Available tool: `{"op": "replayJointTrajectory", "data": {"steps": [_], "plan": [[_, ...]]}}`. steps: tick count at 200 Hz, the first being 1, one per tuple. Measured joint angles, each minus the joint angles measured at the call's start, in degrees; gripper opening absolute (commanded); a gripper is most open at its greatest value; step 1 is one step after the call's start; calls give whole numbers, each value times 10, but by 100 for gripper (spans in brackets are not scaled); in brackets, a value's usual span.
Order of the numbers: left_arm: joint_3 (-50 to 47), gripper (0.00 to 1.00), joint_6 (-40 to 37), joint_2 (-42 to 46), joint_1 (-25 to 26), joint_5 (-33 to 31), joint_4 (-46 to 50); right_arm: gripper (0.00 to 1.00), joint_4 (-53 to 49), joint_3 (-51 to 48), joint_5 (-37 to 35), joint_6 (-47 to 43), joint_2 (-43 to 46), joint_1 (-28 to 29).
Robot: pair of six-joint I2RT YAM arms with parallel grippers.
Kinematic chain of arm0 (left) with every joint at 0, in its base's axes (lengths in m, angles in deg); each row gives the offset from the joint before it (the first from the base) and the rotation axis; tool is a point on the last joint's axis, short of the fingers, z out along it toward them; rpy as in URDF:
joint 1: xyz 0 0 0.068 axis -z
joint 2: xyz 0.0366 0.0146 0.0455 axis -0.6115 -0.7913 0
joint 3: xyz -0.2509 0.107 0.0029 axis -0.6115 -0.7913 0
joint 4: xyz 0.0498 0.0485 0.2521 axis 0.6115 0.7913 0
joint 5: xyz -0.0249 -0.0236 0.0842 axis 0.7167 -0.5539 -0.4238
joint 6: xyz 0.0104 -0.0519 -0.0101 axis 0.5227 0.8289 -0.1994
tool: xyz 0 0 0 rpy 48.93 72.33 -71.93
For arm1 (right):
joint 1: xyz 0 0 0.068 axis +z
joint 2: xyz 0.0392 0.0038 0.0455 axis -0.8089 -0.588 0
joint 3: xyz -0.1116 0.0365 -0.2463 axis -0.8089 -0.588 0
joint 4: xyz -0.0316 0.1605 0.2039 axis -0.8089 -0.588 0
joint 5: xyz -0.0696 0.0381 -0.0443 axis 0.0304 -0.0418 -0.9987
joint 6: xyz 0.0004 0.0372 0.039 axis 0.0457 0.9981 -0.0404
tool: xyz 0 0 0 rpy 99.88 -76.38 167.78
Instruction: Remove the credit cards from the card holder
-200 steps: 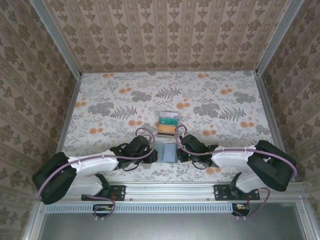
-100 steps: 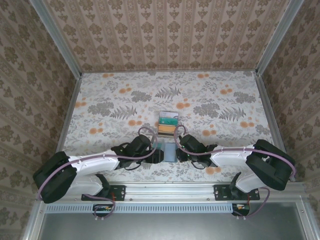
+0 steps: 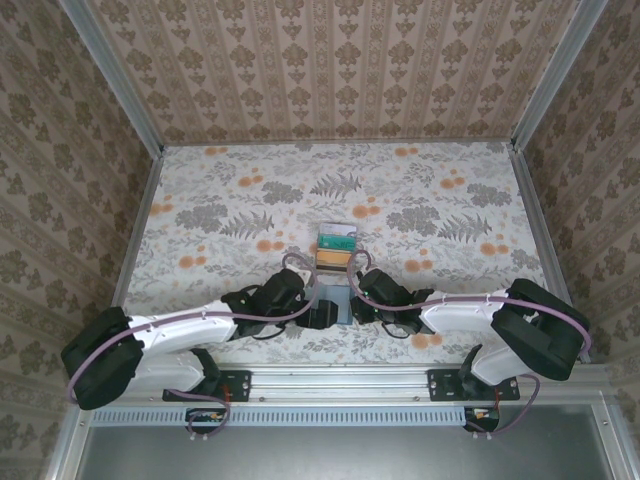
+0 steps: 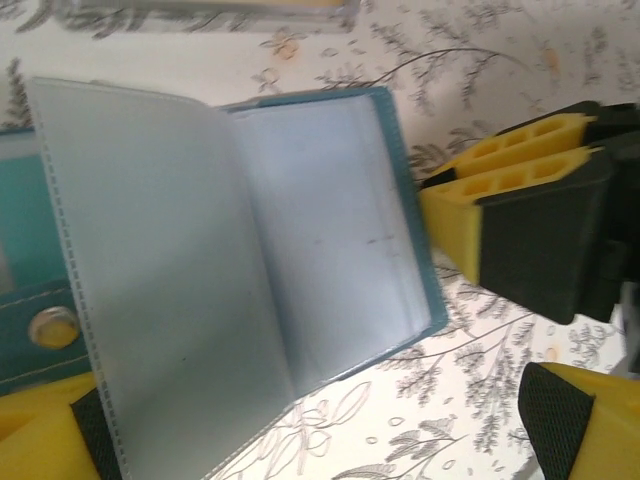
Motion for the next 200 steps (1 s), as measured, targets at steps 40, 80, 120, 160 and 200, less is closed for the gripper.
{"op": "replayJointTrajectory", "data": {"steps": [40, 80, 120, 160, 200], "plan": [[10, 94, -2, -14, 6, 11, -16, 19, 1, 0, 0, 4, 0, 0], [15, 82, 0, -59, 14, 28, -48, 20, 12, -16, -11, 18, 17, 3], [30, 68, 4, -99, 25, 42, -83, 22, 8, -45, -37, 30, 105, 3], [33, 54, 7, -105, 28, 42, -93, 22, -6, -56, -46, 39, 159, 3], [19, 39, 1, -34, -5, 26, -62, 22, -5, -56, -39, 53, 165, 3]]}}
